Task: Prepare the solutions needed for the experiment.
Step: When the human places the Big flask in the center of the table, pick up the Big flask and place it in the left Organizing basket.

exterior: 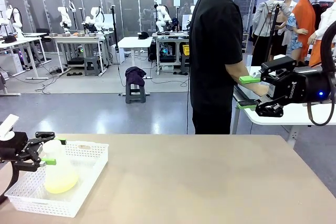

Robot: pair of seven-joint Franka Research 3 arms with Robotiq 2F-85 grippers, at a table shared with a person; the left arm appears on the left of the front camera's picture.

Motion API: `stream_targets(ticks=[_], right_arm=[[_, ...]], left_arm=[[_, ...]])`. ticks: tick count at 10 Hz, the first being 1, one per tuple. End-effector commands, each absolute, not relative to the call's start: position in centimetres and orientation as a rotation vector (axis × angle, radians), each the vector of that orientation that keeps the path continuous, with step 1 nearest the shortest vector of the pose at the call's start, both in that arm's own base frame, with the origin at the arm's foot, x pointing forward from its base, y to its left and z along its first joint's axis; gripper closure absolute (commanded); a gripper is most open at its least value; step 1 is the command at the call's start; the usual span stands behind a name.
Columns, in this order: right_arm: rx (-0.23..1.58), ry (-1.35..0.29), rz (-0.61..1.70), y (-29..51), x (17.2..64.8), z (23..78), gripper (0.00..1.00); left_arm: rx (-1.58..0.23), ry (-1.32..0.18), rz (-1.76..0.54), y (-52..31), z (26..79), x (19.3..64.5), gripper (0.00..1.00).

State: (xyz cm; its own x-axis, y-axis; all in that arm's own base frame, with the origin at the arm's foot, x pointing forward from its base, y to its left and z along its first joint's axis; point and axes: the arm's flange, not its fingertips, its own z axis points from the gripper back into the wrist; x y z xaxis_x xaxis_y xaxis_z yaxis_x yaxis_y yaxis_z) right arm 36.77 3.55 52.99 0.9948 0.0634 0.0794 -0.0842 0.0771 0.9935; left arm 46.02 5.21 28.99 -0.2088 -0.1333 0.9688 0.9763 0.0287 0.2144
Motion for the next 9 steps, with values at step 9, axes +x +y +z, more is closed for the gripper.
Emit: stream_targets(ticks=[9], right_arm=[[1.493,-0.017,0.116,3.5,36.8,53.0,0.37]], left_arm=[[-0.935,-1.215,-1.338,9.5,32.1,46.6,0.07]])
